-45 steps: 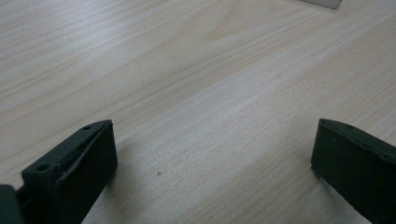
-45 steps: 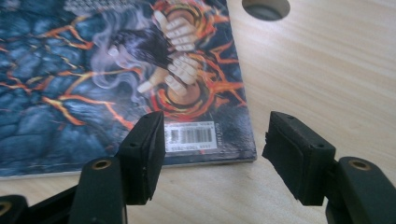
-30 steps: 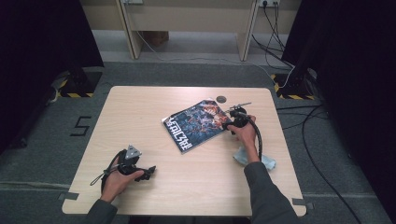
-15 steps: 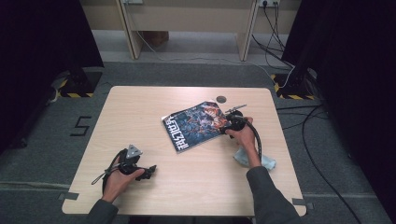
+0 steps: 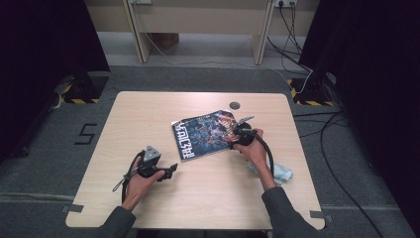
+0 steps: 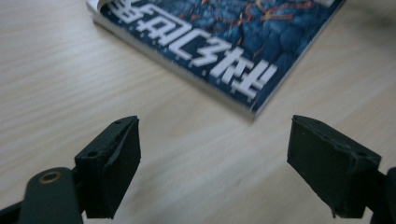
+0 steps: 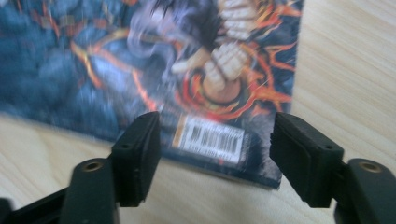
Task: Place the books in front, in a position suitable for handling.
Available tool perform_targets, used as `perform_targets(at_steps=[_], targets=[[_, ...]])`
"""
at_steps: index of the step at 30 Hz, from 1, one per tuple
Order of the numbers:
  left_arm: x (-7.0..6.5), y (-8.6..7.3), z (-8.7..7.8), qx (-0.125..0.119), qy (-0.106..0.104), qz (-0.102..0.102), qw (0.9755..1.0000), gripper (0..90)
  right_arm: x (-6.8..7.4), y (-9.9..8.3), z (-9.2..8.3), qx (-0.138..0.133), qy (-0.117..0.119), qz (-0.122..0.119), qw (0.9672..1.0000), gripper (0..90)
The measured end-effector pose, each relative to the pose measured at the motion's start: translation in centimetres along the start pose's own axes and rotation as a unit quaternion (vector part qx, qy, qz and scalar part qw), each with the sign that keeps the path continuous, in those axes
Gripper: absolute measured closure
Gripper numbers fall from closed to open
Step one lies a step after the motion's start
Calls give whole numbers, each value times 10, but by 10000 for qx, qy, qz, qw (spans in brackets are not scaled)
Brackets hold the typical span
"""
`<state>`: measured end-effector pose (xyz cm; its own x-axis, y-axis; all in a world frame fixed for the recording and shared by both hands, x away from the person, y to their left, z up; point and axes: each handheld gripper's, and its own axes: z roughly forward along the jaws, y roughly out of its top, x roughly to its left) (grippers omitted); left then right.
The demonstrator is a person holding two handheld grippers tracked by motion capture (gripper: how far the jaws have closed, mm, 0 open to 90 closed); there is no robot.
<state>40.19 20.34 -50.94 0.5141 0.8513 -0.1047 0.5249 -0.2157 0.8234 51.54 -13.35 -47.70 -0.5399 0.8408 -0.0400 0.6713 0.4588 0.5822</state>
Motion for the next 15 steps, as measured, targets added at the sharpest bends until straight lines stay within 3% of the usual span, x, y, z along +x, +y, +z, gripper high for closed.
perform_targets(at_steps=[2, 6, 8, 9, 12, 13, 15], targets=[[-2, 7, 8, -58, -27, -142, 9999, 189, -13, 5, -2, -148, 132, 492, 9986, 293], [-5, 12, 21, 27, -91, -292, 9995, 234, -24, 8, 3, -40, 5, 687, 9976, 263], [-8, 13, 28, 68, -81, -294, 9995, 242, -27, 6, 11, 138, -91, 652, 9977, 270], [-10, 13, 31, 97, -80, -291, 9995, 250, -26, 5, 16, 308, -122, 516, 9981, 241], [-12, 15, 38, 165, -73, -237, 9996, 274, -27, 1, 19, 80, 68, 733, 9973, 303], [-13, 15, 40, 150, -86, -247, 9995, 274, -27, 1, 19, 80, 68, 733, 9973, 303], [-13, 17, 43, 129, -46, -208, 9997, 296, -25, -2, 17, -5, 182, 681, 9975, 398]])
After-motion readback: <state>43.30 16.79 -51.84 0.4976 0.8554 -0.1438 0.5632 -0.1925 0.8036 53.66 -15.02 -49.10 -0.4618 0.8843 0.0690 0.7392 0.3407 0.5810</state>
